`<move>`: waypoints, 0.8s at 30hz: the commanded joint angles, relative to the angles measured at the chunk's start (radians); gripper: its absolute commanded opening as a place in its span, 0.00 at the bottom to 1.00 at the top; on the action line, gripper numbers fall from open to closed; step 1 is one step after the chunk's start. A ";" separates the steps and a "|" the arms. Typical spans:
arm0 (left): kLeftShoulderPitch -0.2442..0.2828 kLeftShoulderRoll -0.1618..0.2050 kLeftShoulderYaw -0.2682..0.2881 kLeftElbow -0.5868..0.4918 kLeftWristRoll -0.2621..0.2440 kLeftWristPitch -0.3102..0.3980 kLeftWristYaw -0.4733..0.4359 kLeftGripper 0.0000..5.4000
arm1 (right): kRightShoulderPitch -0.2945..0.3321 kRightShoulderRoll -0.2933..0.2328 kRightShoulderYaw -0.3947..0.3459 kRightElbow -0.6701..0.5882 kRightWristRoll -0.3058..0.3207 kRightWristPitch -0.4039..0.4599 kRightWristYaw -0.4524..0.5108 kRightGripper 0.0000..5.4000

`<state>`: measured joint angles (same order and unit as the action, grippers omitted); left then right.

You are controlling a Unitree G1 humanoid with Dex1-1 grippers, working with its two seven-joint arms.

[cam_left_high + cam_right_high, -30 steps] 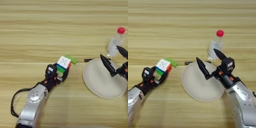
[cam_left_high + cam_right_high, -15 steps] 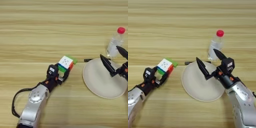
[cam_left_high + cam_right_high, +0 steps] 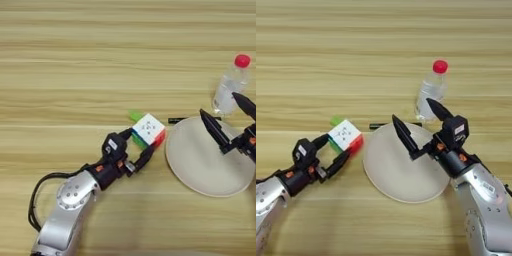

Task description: Move the objects on the table

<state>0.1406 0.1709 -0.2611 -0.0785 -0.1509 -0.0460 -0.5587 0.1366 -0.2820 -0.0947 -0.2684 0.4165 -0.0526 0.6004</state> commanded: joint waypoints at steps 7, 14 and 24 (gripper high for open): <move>0.018 0.024 -0.040 -0.005 -0.001 0.016 -0.037 0.61 | 0.003 -0.005 0.003 0.000 0.001 -0.005 0.007 1.00; 0.022 0.030 -0.045 -0.003 0.001 0.018 -0.033 0.61 | 0.007 -0.006 0.001 -0.004 0.002 -0.002 0.006 1.00; 0.019 0.027 -0.048 -0.001 0.001 0.015 -0.033 0.61 | 0.002 -0.006 0.001 0.008 0.000 -0.004 0.009 1.00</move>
<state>0.1612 0.1906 -0.3007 -0.0801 -0.1598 -0.0422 -0.5914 0.1374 -0.2822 -0.0944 -0.2683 0.4166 -0.0525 0.6025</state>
